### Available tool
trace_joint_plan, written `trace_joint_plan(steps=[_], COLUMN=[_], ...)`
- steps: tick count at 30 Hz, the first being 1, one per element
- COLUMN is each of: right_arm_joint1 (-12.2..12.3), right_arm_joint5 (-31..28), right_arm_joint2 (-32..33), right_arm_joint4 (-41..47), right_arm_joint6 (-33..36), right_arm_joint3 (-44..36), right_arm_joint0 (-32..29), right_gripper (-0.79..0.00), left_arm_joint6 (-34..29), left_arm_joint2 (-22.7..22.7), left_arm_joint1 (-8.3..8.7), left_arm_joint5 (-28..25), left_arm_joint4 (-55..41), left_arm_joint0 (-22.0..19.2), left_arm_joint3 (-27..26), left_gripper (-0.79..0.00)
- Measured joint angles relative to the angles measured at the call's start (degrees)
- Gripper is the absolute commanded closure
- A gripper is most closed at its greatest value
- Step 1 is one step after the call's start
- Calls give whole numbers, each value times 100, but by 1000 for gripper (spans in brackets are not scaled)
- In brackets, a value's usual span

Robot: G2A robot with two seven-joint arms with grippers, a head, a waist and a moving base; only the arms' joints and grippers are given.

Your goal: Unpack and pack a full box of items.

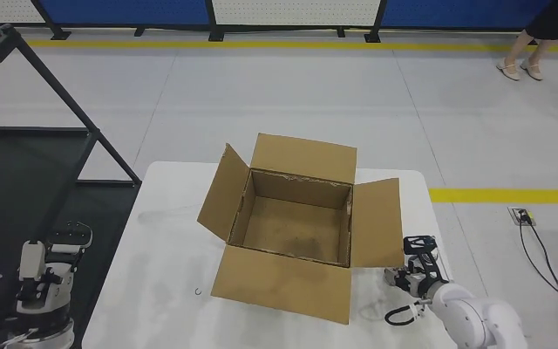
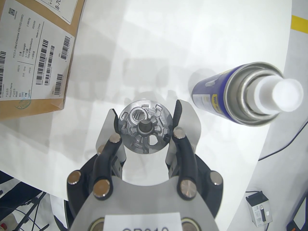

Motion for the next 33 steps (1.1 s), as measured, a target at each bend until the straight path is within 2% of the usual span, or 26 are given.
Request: trace_joint_plan(steps=[5,6,8,14,21,23,27,33], right_arm_joint1=[17,21,28,50,78,86,108,133], right_arm_joint5=[31,32,39,30,57,57,-62,-594], right_arm_joint2=[-23,-26,-30,-51,-38,5,236,718], right_arm_joint4=[23,27,42,76,93,141,415,1105], right_arm_joint6=[-16,-21,-40,-59,-102,-159,-386,-1180], right_arm_joint3=[34,41,55,82,43,-31,-320,-903], right_arm_joint0=[8,7,3,3,-12,-67,-331,-1020], right_gripper=[-391,-416,-573,-653,-690,-785,-785,-785], left_arm_joint6=[0,0,0,0,0,0,0,0], left_arm_joint2=[0,0,0,0,0,0,0,0], left_arm_joint1=[0,0,0,0,0,0,0,0], left_arm_joint5=[0,0,0,0,0,0,0,0], left_arm_joint4=[0,0,0,0,0,0,0,0], left_arm_joint0=[0,0,0,0,0,0,0,0], left_arm_joint3=[0,0,0,0,0,0,0,0], left_gripper=[-785,-785,-785,-785,-785,-785,-785,-785])
